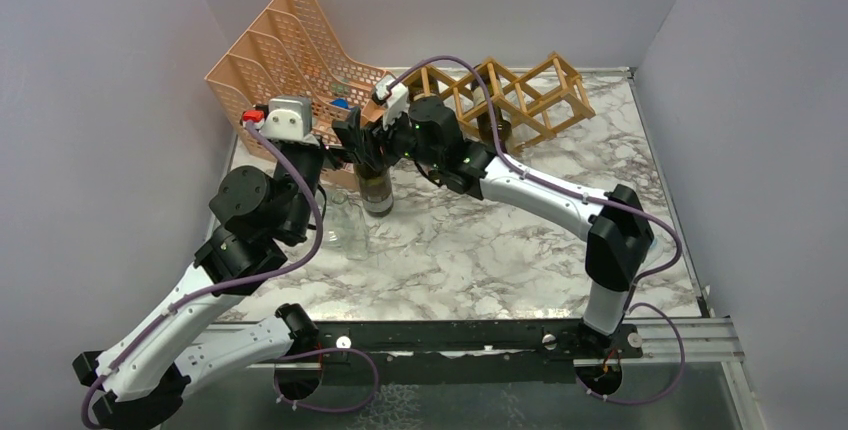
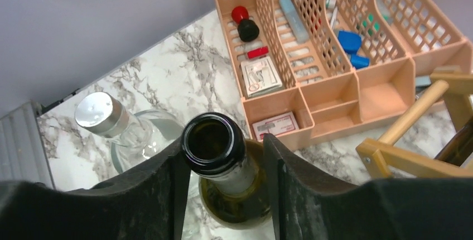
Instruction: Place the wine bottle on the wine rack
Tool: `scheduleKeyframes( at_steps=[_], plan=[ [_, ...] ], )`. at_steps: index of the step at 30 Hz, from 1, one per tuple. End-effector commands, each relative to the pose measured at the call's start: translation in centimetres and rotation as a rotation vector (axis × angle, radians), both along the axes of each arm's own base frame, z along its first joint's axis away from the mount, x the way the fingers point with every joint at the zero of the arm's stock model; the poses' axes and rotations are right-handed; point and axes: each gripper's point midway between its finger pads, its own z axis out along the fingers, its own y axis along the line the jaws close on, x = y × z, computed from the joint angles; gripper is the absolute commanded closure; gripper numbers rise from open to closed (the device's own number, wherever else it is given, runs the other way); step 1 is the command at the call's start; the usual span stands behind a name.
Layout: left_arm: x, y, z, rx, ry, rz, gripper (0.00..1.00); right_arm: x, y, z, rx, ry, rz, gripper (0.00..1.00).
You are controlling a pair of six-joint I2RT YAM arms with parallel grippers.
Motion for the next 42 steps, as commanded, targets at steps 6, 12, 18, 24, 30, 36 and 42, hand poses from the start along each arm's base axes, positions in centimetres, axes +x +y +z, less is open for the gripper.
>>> scheduleKeyframes(
  at_steps=[6,12,18,24,30,36,42],
  plan=[
    [0.2,0.0,-0.8,-0.005,0.03,0.017,0.01,-1.8,-0.3,5.7,0.137,-0.208,0.042,0.83],
    [0.3,-0.4,-1.3,0.018,0.054,0.002,0.01,-2.9,-3.5,8.0,0.182,-0.242,-0.012,0.95],
    [0.3,-2.7,-3.1,0.057,0.08,-0.099,0.01,-5.9,-7.3,9.4,0.214,-0.217,-0.018,0.99],
    [-0.3,-6.5,-6.3,0.108,0.12,-0.284,0.01,-8.2,-11.6,9.6,0.214,-0.166,-0.065,0.99],
    [-2.7,-9.8,-9.5,0.112,0.092,-0.518,0.01,-10.0,-16.2,9.3,0.206,-0.117,-0.149,0.99],
    [-6.1,-14.2,-12.8,0.172,0.116,-0.824,0.01,-11.6,-19.3,9.4,0.214,-0.062,-0.195,0.99],
    [-7.6,-17.6,-16.9,0.175,0.244,-1.015,0.01,-12.9,-21.1,11.1,0.239,-0.03,-0.21,0.99]
  ],
)
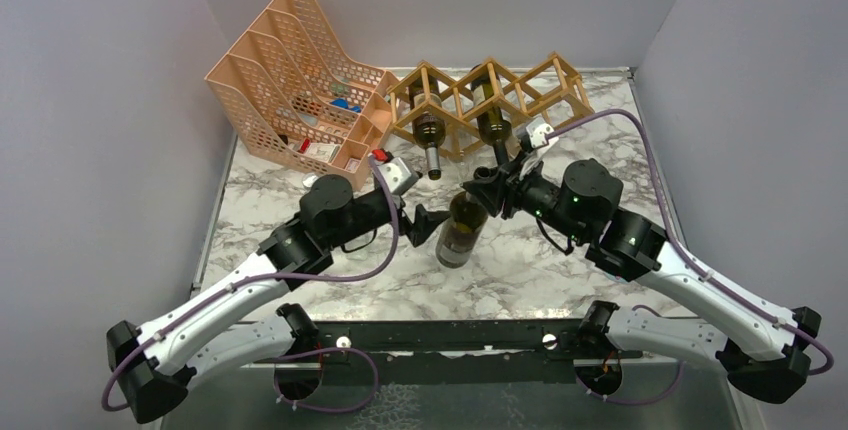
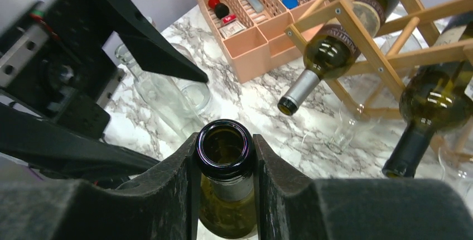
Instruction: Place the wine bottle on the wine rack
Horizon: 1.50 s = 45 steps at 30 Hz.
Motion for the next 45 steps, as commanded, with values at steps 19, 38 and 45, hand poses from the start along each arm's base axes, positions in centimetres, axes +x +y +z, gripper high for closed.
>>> scheduleKeyframes(
  at_steps=[19,38,45],
  plan=[
    [-4.3,-8.0,-4.8,-0.044,0.104,-0.499,0.01,-2.4,-1.4,9.2,0.134,-0.151,0.07,0.99],
    [-5.0,-7.3,-3.6,-0.075,-0.185,-0.543,0.07,-7.0,-2.1,15.0,0.293,-0.304,0.26,0.99],
    [-4.3,-7.1,-2.1,-0.07,-0.316,-0.512,0.5,-8.2,-2.8,15.7,0.305,-0.306,0.291,0.99]
  ],
)
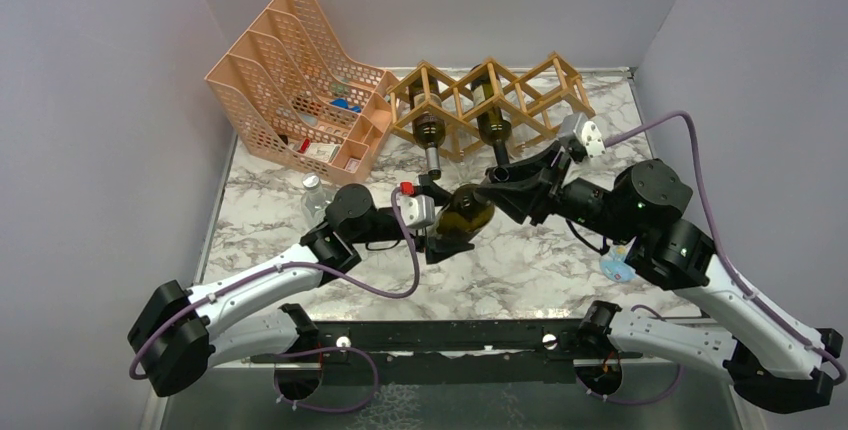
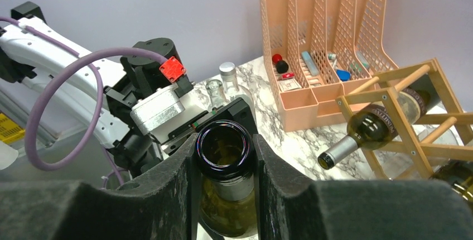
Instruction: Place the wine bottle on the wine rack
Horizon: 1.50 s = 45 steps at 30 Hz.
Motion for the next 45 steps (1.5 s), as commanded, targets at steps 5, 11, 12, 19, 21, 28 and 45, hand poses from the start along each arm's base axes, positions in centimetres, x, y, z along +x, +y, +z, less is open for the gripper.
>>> scheduleKeyframes(
  at_steps=[5,11,12,19,21,28,45],
  plan=[
    [0.9,-0.6,3.8,-0.073,-0.194,0.005,1.0,-2.6,-2.4,7.2,0.187,-0.086,0.036,0.74],
    [3.7,-0.1,5.8,-0.073,-0.426,0.145,1.0,-2.1,-4.1,5.8,0.138,0.019,-0.049,0.26],
    [4.2,0.1,6.1,-0.065,-0.482,0.172,1.0,-2.1,-4.5,5.7,0.133,0.04,-0.067,0.25],
    [8.1,-0.2,8.2,0.021,-0.858,0.306,1.0,-1.5,-7.0,4.8,0.087,0.154,-0.189,0.25],
    [8.9,-0.6,9.3,0.039,-0.964,0.328,1.0,-1.3,-7.5,4.2,0.064,0.172,-0.217,0.25],
    [9.9,-1.4,11.6,0.092,-1.256,0.369,1.0,-0.3,-9.1,0.7,-0.055,0.242,-0.33,0.25],
    [9.6,-2.8,13.2,0.223,-1.663,0.313,1.0,-0.6,-7.2,-10.4,-0.409,0.467,-0.3,0.28]
  ],
)
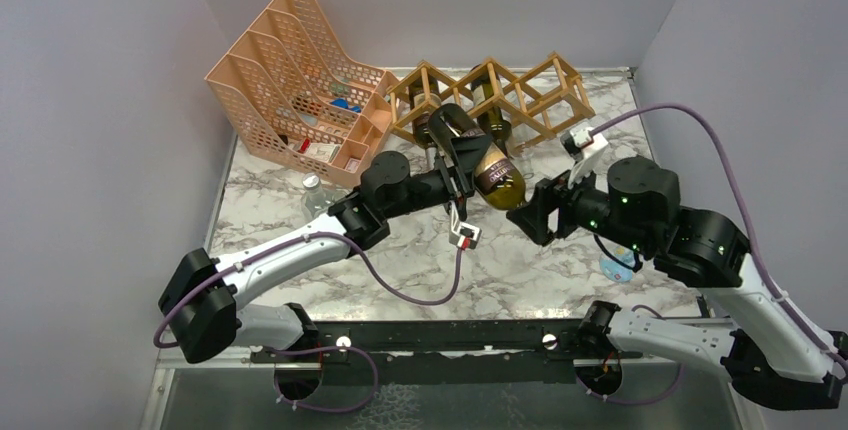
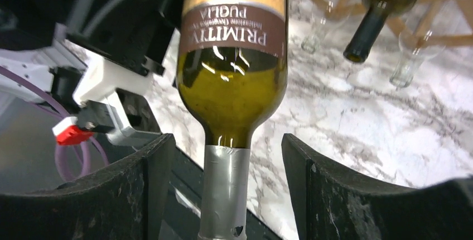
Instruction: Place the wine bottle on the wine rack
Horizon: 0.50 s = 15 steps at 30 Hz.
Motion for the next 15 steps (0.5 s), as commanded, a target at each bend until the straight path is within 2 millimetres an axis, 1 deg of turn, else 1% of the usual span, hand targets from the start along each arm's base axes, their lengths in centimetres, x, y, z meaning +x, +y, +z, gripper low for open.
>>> scheduleKeyframes(
  at_steps=[1,3,5,10,15],
  plan=[
    [-0.9,-0.1,5.0,-0.039,-0.19,-0.021,1.0,-1.0,-0.1,-4.0,-0.091,0.122,0.014,0.28],
    [-0.9,-0.4,4.7,-0.014,-0.196,-0.032,1.0,-0.7,-0.2,-5.6,-0.122,0.16,-0.021,0.3],
    [-1.0,-0.5,4.5,-0.001,-0.209,-0.039,1.0,-0.6,0.0,-6.6,-0.127,0.18,-0.032,0.32],
    [-0.4,-0.7,3.4,0.034,-0.226,-0.017,1.0,0.2,1.0,-7.7,-0.109,0.178,-0.042,0.36],
    [-0.2,-0.7,3.0,0.041,-0.212,-0.006,1.0,1.3,1.4,-9.0,-0.14,0.177,-0.081,0.4]
  ],
)
